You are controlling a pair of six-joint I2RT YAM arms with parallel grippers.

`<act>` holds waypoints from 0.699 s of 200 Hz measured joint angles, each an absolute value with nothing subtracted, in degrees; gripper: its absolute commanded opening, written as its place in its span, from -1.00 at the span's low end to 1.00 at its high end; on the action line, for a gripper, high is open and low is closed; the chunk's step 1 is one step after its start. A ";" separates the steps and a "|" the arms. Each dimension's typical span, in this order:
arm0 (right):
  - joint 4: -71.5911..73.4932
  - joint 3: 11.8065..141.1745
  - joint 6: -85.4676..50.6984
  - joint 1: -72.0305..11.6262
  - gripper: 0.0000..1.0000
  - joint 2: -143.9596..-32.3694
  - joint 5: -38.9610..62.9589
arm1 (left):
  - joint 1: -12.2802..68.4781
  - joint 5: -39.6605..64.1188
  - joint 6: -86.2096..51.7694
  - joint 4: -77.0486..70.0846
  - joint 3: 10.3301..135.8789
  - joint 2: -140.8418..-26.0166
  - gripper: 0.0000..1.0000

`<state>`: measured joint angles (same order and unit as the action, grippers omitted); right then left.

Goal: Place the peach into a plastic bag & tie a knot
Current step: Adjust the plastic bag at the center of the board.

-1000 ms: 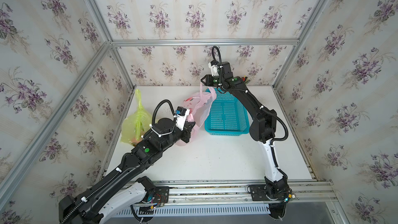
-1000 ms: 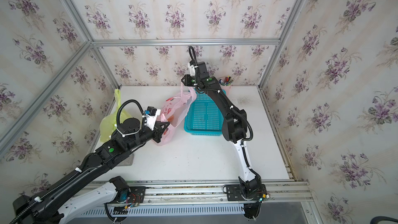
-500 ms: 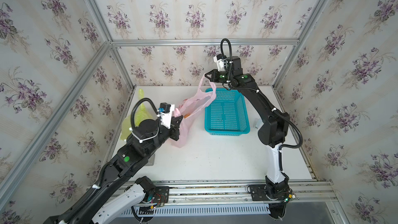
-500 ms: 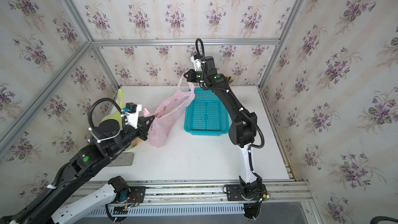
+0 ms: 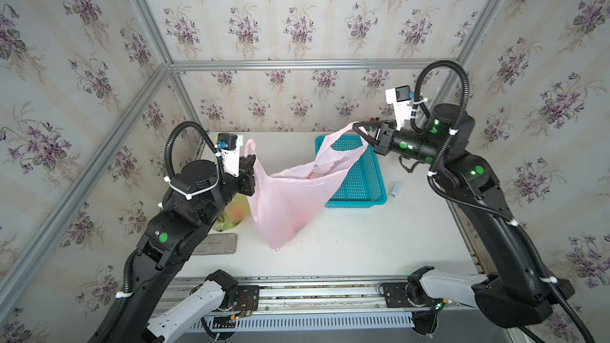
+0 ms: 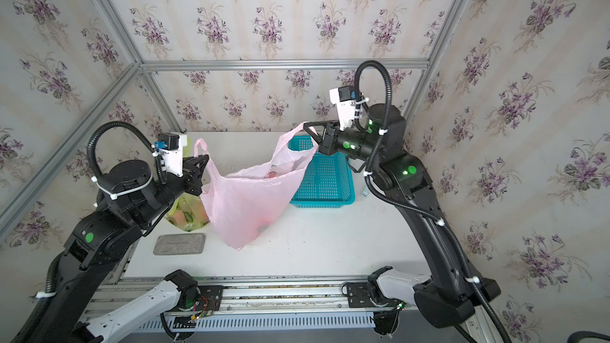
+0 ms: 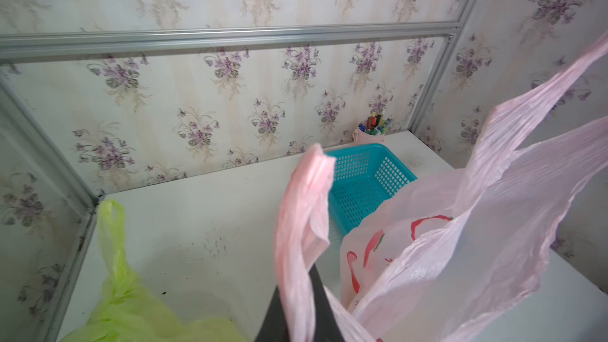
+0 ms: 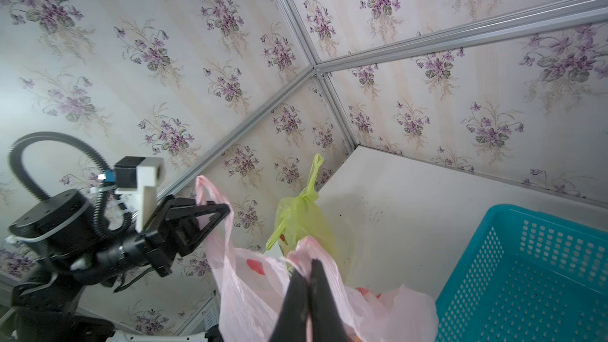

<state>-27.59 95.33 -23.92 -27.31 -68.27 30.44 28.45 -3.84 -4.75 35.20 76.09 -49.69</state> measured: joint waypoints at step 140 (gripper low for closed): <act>-38.79 98.70 -30.61 -27.68 -1.00 -60.99 29.95 | 27.73 17.50 -2.52 41.76 82.70 -54.87 -0.84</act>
<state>-38.79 98.70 -30.61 -27.68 -60.99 29.95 27.73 17.50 -2.52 41.76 82.70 -54.87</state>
